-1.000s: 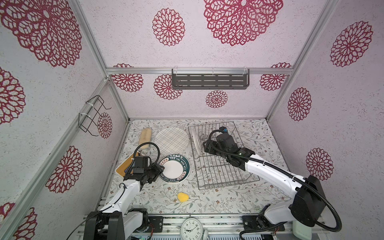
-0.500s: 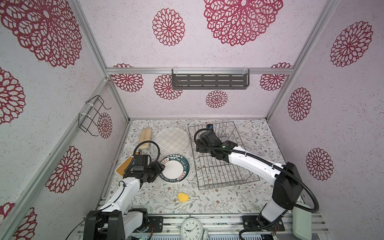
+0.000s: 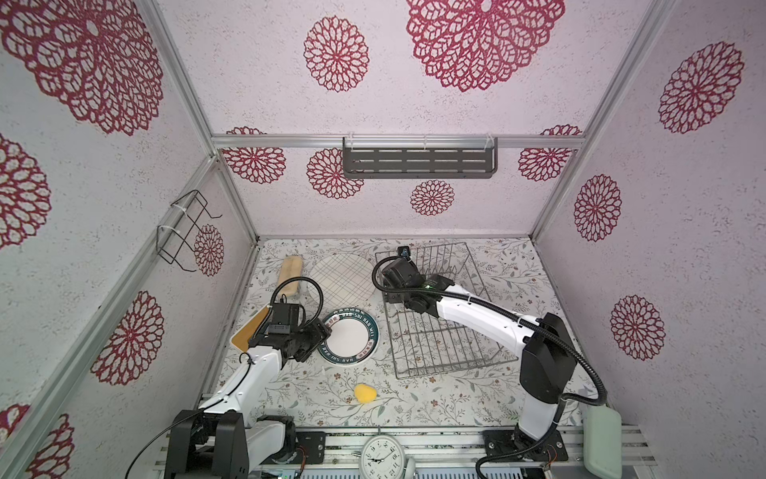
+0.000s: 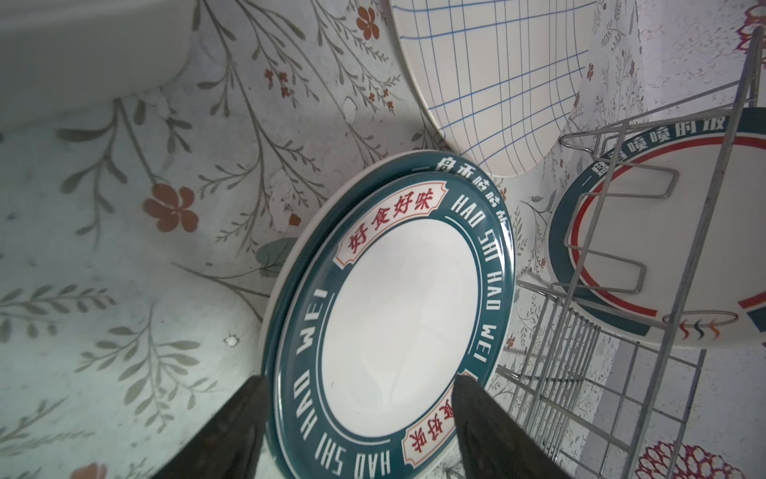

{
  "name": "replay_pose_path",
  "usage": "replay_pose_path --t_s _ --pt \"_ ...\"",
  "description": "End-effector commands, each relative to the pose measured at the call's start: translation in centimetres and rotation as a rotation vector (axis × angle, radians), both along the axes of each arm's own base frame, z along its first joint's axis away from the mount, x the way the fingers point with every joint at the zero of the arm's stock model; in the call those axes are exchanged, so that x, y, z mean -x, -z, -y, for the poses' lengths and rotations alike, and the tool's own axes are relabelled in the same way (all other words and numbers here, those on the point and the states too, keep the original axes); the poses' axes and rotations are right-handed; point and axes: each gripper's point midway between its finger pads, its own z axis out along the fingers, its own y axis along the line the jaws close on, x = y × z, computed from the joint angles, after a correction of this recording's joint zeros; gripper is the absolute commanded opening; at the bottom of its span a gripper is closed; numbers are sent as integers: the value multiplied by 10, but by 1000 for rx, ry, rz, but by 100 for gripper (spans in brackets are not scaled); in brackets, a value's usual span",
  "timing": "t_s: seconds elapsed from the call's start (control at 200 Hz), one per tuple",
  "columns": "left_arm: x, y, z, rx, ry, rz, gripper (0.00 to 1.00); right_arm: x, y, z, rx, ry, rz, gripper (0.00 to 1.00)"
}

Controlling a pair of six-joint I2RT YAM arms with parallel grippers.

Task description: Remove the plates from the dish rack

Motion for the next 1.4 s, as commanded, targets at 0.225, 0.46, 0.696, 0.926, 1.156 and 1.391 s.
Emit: replay_pose_path --t_s 0.225,0.46,0.696,0.926,1.156,1.391 --pt "-4 -28 -5 -39 -4 75 75 -17 1 -10 155 0 28 66" --pt "-3 -31 -6 -45 -4 85 75 -25 18 -13 218 18 16 63" --pt "-3 -33 -6 -45 -3 91 75 -33 33 -12 276 44 22 50" --pt "-2 -34 -6 -45 -4 94 75 -37 42 -13 297 53 24 41" --pt "-1 -34 -6 -47 -5 96 75 -37 45 -15 314 54 28 35" --pt "-1 -35 -6 -47 -5 98 75 -37 45 -15 334 57 37 30"
